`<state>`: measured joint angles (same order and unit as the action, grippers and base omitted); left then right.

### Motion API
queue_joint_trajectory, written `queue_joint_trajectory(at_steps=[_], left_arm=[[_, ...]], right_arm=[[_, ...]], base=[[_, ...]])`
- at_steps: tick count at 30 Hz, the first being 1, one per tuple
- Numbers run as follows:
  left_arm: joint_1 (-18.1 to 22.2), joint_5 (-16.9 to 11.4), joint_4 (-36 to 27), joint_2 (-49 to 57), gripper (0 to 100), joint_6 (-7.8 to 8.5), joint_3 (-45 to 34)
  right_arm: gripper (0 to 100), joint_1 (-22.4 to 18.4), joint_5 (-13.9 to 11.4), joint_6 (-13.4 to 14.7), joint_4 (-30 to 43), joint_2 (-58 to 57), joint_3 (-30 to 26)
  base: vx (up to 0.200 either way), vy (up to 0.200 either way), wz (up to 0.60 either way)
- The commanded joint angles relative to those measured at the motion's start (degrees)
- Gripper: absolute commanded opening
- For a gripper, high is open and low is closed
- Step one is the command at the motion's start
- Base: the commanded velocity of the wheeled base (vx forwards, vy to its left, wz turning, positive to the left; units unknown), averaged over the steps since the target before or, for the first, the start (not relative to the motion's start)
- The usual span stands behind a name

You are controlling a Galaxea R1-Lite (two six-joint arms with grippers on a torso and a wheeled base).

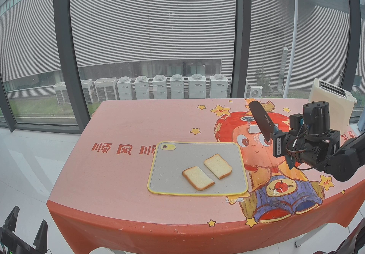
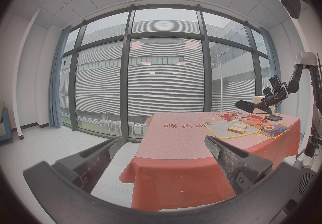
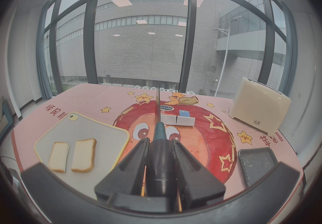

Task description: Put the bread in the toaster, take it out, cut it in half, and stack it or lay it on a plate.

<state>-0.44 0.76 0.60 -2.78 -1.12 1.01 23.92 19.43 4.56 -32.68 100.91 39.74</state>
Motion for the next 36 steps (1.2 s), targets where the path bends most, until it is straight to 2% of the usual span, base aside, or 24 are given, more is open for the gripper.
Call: queue_joint_trajectory(at_steps=[1,16,23,36], left_arm=[[0.00,0.04,0.02,-0.12,100,-0.02,-1.01],[0.00,0.04,0.02,-0.12,100,-0.02,-1.01],[0.00,0.04,0.02,-0.12,100,-0.02,-1.01],[0.00,0.04,0.02,-0.12,100,-0.02,-1.01]], right_arm=[[0,-0.28,-0.01,0.01,-0.01,0.69,0.16],[0,-2.91,-0.01,0.01,0.60,2.27,1.13],[0,-4.67,-0.01,-0.96,0.16,3.85,1.30],[0,-5.55,-0.01,-1.04,0.60,4.64,1.66]], base=[[0.000,0.000,0.00],[0.000,0.000,0.00],[0.000,0.000,0.00],[0.000,0.000,0.00]])
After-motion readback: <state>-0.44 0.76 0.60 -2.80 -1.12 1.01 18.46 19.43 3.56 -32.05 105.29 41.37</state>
